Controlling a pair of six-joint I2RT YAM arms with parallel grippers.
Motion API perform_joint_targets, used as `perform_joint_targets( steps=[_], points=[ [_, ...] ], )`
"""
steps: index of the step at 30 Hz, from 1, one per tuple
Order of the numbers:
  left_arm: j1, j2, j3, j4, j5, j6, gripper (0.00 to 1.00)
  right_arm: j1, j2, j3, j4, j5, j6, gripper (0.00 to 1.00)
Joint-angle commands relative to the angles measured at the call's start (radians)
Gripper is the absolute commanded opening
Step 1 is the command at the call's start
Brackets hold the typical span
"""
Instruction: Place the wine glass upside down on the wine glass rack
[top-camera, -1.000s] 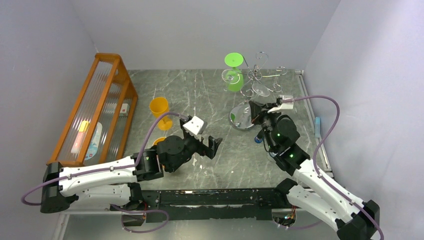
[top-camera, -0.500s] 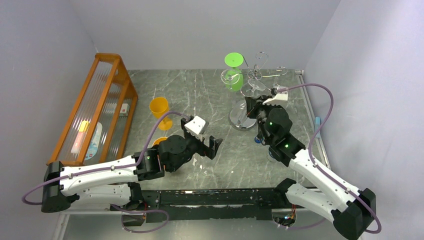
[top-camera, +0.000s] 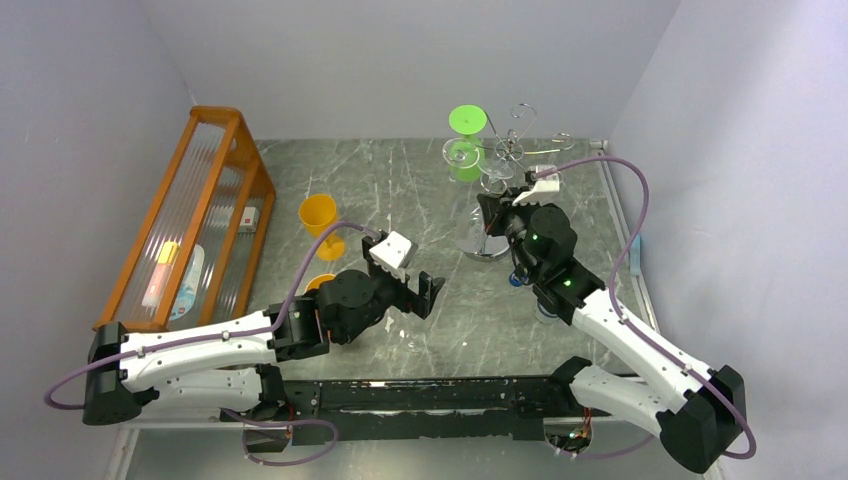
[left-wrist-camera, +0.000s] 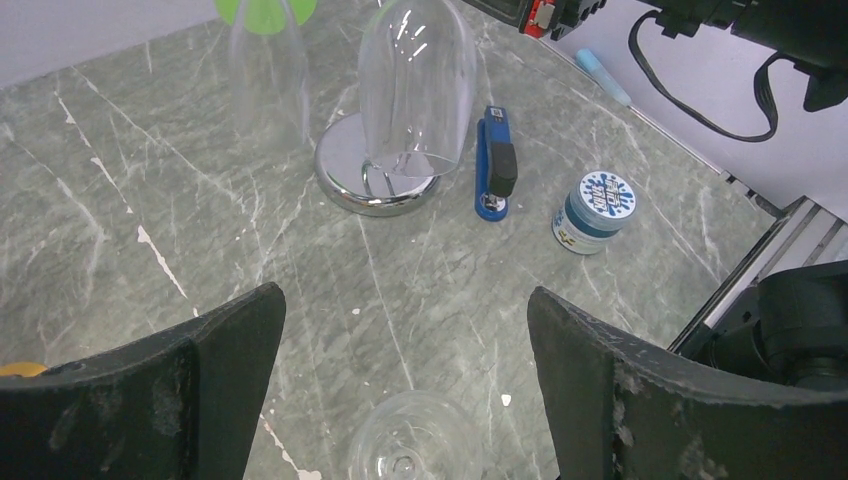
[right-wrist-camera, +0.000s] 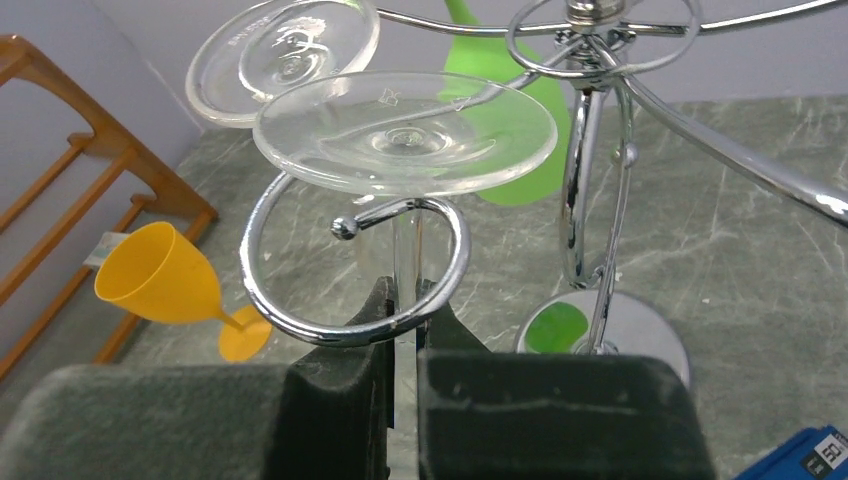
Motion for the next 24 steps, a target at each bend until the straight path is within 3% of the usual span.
perform_joint_targets(
  steps=[1, 16, 24],
  points=[
    [-0.004, 0.009, 0.028, -0.017, -0.001, -0.006, 0.94, -0.013, -0.011, 0.033, 0.037, -0.081, -0.054, 0.0],
    [-0.004, 0.012, 0.028, -0.016, -0.004, -0.004, 0.94, -0.018, -0.136, -0.095, 0.15, -0.224, -0.117, 0.0],
    [-0.004, 0.014, 0.031, -0.013, -0.001, -0.004, 0.94, -0.02, -0.204, -0.15, 0.158, -0.162, -0.114, 0.0]
  ],
)
